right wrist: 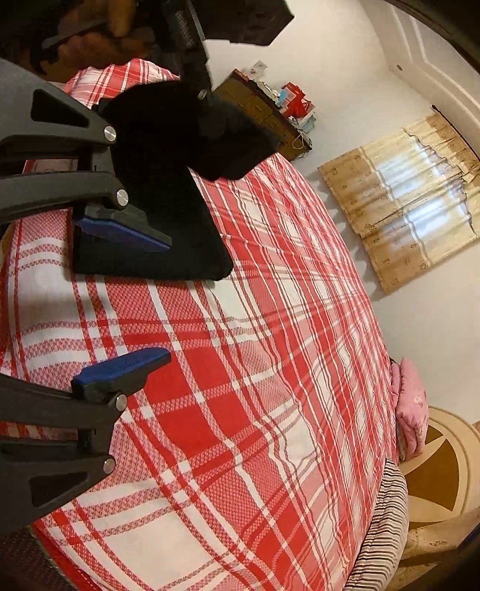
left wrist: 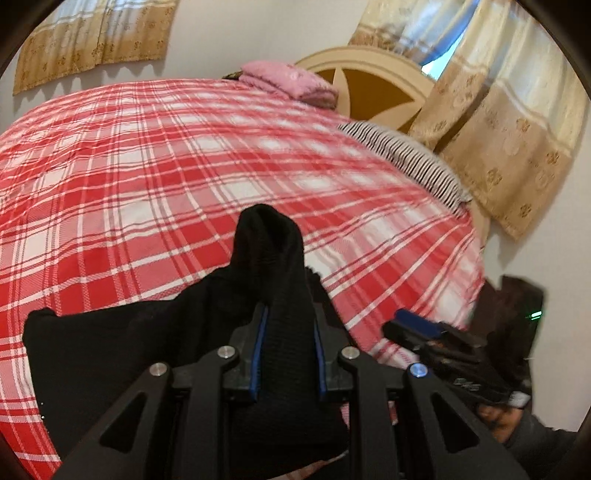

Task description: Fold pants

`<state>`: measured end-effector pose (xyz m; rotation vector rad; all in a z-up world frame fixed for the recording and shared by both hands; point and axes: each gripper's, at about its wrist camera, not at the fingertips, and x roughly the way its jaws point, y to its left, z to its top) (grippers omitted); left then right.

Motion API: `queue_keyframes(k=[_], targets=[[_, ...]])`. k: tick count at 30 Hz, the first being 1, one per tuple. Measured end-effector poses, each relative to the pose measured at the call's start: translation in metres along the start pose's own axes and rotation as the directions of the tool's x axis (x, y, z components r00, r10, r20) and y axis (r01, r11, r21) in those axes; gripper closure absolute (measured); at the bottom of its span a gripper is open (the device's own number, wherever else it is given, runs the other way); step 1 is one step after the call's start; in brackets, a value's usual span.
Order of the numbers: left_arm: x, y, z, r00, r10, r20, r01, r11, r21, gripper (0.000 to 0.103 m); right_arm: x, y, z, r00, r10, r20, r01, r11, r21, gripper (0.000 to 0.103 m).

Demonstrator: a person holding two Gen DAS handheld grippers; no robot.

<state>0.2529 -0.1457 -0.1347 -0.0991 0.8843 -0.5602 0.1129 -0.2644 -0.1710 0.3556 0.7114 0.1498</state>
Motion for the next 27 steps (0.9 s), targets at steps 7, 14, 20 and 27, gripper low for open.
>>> queue_keyframes(k=[7, 14, 20, 27], targets=[[0.029, -0.019, -0.009, 0.994, 0.106, -0.017, -0.104, 0.991, 0.089, 0.077, 0.002, -0.002, -0.002, 1.0, -0.004, 0.008, 0.004, 1.0, 0.01, 0.047], [0.015, -0.045, -0.011, 0.997, 0.059, 0.041, -0.064, 0.988, 0.142, 0.043, -0.006, -0.015, 0.001, 0.999, -0.009, 0.052, 0.005, 0.998, 0.068, 0.047], [-0.028, -0.04, -0.015, 0.982, 0.093, 0.163, -0.122, 0.975, 0.184, 0.022, -0.017, -0.014, 0.004, 0.995, -0.016, 0.097, 0.009, 0.997, 0.072, 0.047], [-0.049, 0.024, -0.037, 0.953, 0.246, 0.179, -0.264, 0.961, 0.086, 0.013, -0.024, 0.051, 0.005, 0.988, 0.118, 0.096, -0.108, 0.989, -0.105, 0.047]])
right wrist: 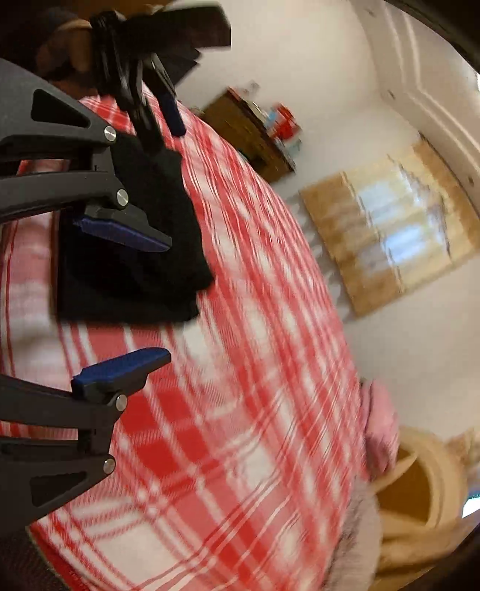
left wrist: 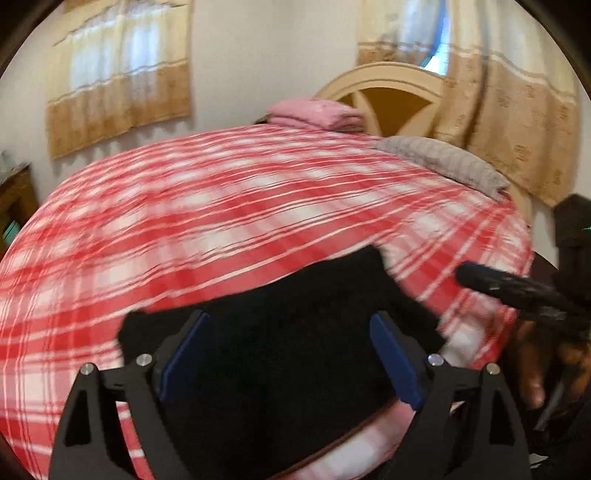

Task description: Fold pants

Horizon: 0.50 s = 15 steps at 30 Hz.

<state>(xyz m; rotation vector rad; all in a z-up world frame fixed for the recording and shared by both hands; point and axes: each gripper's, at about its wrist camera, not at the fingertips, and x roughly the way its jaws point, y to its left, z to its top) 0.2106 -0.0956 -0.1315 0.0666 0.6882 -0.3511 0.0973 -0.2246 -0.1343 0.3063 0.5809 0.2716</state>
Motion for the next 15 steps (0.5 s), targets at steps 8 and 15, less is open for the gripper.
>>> queue_keyframes(k=[8, 15], targets=[[0.006, 0.043, -0.021, 0.999, 0.028, -0.024, -0.031, 0.988, -0.153, 0.012, 0.039, 0.019, -0.016, 0.981, -0.102, -0.164, 0.092, 0.994, -0.066, 0.084], [0.016, 0.065, -0.042, 0.995, 0.07, -0.069, -0.082, 0.977, -0.196, 0.009, 0.047, -0.015, -0.027, 0.961, -0.139, -0.238, 0.144, 0.99, 0.004, 0.084]])
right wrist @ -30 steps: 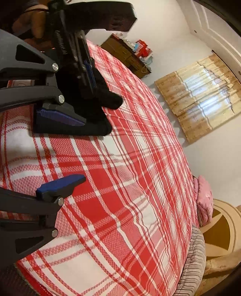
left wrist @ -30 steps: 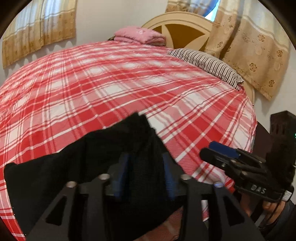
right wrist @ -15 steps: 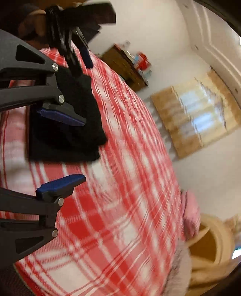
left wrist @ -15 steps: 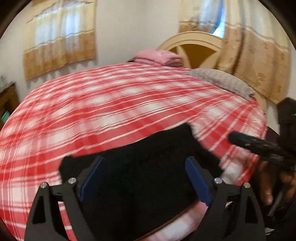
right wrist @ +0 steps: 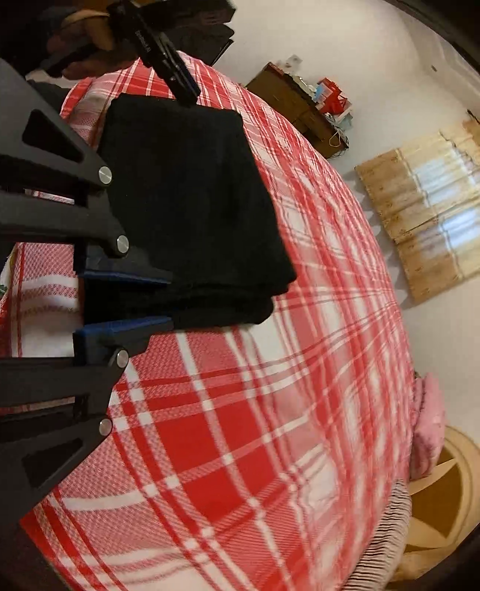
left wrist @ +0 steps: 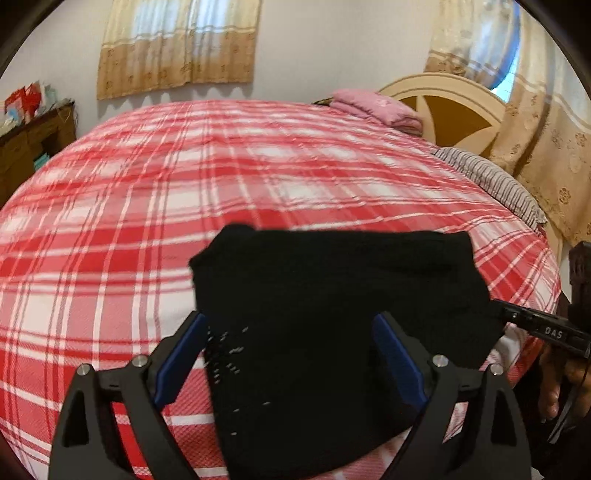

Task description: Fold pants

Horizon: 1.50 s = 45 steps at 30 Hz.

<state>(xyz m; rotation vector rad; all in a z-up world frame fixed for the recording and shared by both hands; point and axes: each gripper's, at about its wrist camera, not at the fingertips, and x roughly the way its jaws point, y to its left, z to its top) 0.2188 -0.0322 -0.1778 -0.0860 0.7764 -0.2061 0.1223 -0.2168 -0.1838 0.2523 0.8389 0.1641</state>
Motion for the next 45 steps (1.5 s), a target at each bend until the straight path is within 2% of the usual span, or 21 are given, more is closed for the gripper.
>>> queue_keyframes(k=[5, 6, 8, 10, 11, 14, 16, 18, 20, 22, 23, 25, 30, 34, 37, 39, 42, 45], targets=[[0.002, 0.012, -0.01, 1.0, 0.024, -0.016, -0.025, 0.999, -0.023, 0.009, -0.002, 0.005, -0.002, 1.0, -0.021, -0.011, 0.02, 0.998, -0.054, 0.084], [0.002, 0.013, -0.01, 1.0, 0.023, -0.017, -0.023, 0.999, -0.025, 0.009, -0.004, 0.003, 0.0, 1.0, -0.018, -0.007, 0.018, 0.999, -0.039, 0.081], [0.001, 0.013, -0.011, 1.0, 0.015, -0.016, -0.015, 0.999, -0.028, 0.009, -0.014, 0.0, 0.005, 0.999, -0.028, 0.039, 0.028, 1.0, -0.008, 0.074], [0.001, 0.01, -0.01, 1.0, 0.012, -0.014, -0.012, 1.0, -0.021, 0.009, -0.027, 0.005, 0.014, 0.993, -0.038, 0.113, 0.039, 0.999, -0.009, 0.074], [0.001, 0.008, -0.01, 1.0, 0.012, -0.013, -0.012, 1.0, -0.014, 0.009, -0.032, 0.01, 0.02, 0.989, -0.032, 0.142, 0.035, 0.999, -0.013, 0.071], [0.003, 0.005, -0.012, 1.0, 0.011, -0.022, -0.011, 1.0, -0.003, 0.009, -0.037, 0.027, 0.035, 0.978, 0.053, 0.199, -0.046, 0.998, -0.044, 0.047], [0.005, 0.005, -0.012, 0.999, 0.017, -0.03, -0.017, 1.0, 0.002, 0.009, -0.024, 0.04, 0.045, 0.971, 0.144, 0.189, -0.133, 0.989, -0.07, 0.046], [0.006, 0.004, -0.012, 0.999, 0.021, -0.036, -0.021, 1.0, 0.01, 0.009, -0.006, 0.044, 0.052, 0.973, 0.17, 0.155, -0.162, 0.985, -0.062, 0.046], [0.006, 0.004, -0.012, 0.999, 0.025, -0.042, -0.024, 1.0, 0.017, 0.006, 0.015, 0.044, 0.055, 0.984, 0.15, 0.094, -0.146, 0.988, -0.045, 0.046], [0.007, 0.005, -0.011, 0.999, 0.022, -0.044, -0.021, 1.0, 0.015, 0.006, 0.039, 0.037, 0.055, 0.996, 0.086, 0.013, -0.086, 0.996, -0.025, 0.046], [0.007, 0.006, -0.011, 0.999, 0.021, -0.045, -0.02, 1.0, 0.013, 0.006, 0.043, 0.034, 0.052, 0.996, 0.089, 0.0, -0.089, 0.996, -0.02, 0.046], [0.009, 0.007, -0.012, 0.999, 0.02, -0.051, -0.019, 1.0, 0.009, 0.006, 0.041, 0.03, 0.051, 0.994, 0.112, 0.016, -0.112, 0.993, -0.025, 0.046], [0.009, 0.009, -0.014, 0.998, 0.014, -0.061, -0.014, 1.0, 0.001, 0.006, 0.032, 0.029, 0.048, 0.994, 0.11, 0.02, -0.109, 0.994, -0.023, 0.046], [0.006, 0.01, -0.013, 0.998, 0.023, -0.055, -0.022, 1.0, 0.004, 0.006, 0.01, 0.03, 0.033, 0.997, 0.051, 0.06, -0.048, 0.998, -0.052, 0.046], [0.008, 0.011, -0.015, 0.998, 0.019, -0.061, -0.019, 1.0, 0.0, 0.005, 0.014, 0.027, 0.018, 1.0, -0.01, 0.014, 0.011, 0.996, -0.093, 0.046], [0.012, 0.012, -0.017, 0.997, 0.013, -0.071, -0.014, 1.0, -0.007, 0.003, 0.022, 0.018, 0.009, 1.0, -0.018, -0.008, 0.017, 0.995, -0.095, 0.046], [0.017, 0.015, -0.02, 0.996, 0.002, -0.092, -0.004, 1.0, -0.022, 0.003, 0.024, 0.008, 0.009, 1.0, 0.009, -0.021, -0.01, 0.998, -0.069, 0.045], [0.009, 0.017, -0.019, 0.997, 0.001, -0.074, -0.002, 1.0, -0.018, 0.003, 0.015, 0.004, 0.011, 0.999, 0.045, -0.004, -0.045, 0.998, -0.044, 0.045]])
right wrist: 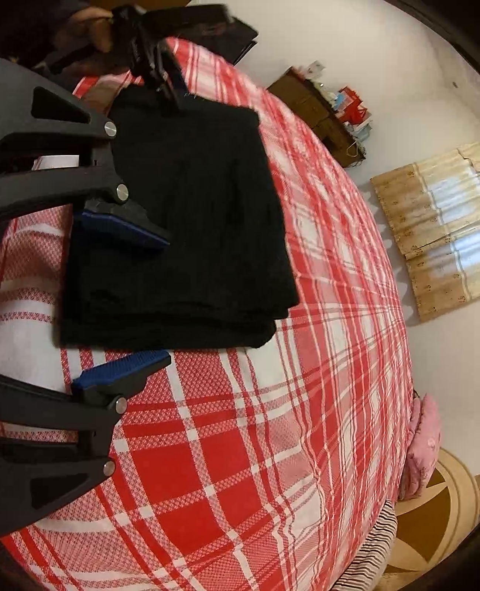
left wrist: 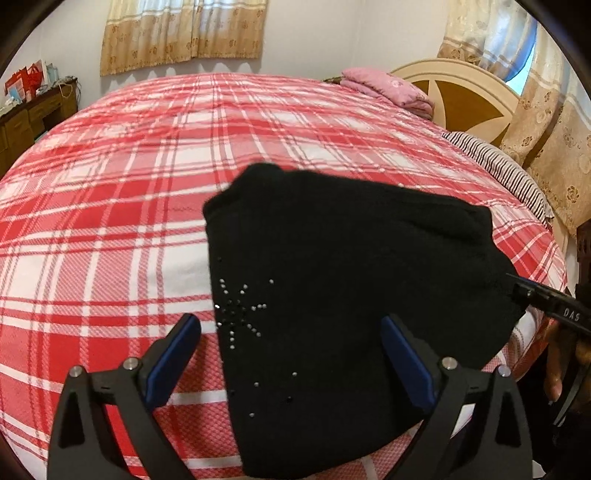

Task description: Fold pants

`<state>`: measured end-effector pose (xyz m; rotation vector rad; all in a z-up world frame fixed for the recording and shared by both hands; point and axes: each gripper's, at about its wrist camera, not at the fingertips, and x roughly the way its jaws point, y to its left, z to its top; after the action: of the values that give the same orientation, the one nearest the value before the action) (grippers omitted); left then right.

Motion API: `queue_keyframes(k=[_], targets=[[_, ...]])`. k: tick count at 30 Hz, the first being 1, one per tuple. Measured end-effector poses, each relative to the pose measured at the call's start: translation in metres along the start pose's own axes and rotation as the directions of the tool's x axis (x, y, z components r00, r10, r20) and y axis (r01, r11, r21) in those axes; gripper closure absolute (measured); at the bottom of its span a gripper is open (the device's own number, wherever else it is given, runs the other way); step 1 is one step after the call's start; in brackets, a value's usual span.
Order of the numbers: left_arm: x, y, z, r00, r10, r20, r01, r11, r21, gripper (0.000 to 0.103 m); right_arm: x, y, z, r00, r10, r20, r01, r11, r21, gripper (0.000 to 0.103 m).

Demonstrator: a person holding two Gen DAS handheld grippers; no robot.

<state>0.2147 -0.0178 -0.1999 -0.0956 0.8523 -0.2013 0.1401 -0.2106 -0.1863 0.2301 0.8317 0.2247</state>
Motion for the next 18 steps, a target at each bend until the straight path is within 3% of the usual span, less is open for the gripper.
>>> queue_keyframes(k=[6, 18], targets=[[-0.008, 0.026, 0.004, 0.999, 0.014, 0.032, -0.014, 1.0, -0.019, 0.003, -0.021, -0.017, 0.011, 0.995, 0.042, 0.089, -0.049, 0.996, 0.078, 0.045], [0.01, 0.035, 0.009, 0.996, -0.09, 0.019, 0.092, 0.993, -0.08, 0.003, 0.017, -0.027, 0.015, 0.995, 0.096, -0.003, -0.095, 0.985, 0.142, 0.046]])
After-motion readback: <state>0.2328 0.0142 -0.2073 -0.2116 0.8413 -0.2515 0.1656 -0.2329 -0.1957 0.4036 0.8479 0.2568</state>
